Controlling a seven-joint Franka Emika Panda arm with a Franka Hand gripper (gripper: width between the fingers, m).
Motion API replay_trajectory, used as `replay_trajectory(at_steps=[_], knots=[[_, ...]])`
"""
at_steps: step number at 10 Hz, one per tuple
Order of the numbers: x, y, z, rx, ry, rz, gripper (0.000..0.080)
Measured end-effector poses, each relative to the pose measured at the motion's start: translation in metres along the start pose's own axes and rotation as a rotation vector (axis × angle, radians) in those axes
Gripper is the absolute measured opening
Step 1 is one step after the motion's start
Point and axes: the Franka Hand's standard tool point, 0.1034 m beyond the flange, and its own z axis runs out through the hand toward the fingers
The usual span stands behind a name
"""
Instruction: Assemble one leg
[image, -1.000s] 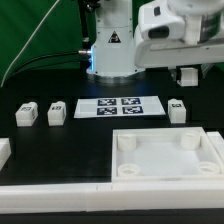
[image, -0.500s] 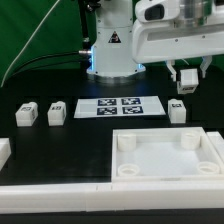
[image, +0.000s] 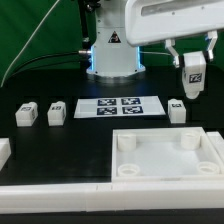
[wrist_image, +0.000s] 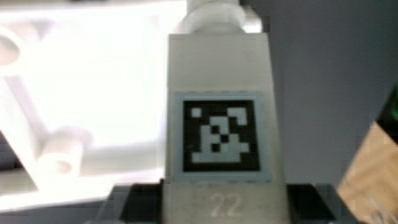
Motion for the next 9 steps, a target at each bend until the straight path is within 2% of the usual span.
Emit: replay_trajectory(at_steps=[1,5,6,7,8,9], knots=[[0.013,0.005,0.0,-0.001,0.017,-0.023,0.0294],[0.007,0.004,0.004,-0.001,0.015,-0.037,0.0294],[-0.004,0.011,0.013,-0.008,0.041,-0.091,0.0294],[-0.009,0.018,0.02,-0.015,0.002,-0.118,0.0294],[0.012,0.015,0.018,-0.01,0.013,-0.143,0.0294],[0.024,0.014,0.022,-0.007,0.025,-0.166,0.0294]])
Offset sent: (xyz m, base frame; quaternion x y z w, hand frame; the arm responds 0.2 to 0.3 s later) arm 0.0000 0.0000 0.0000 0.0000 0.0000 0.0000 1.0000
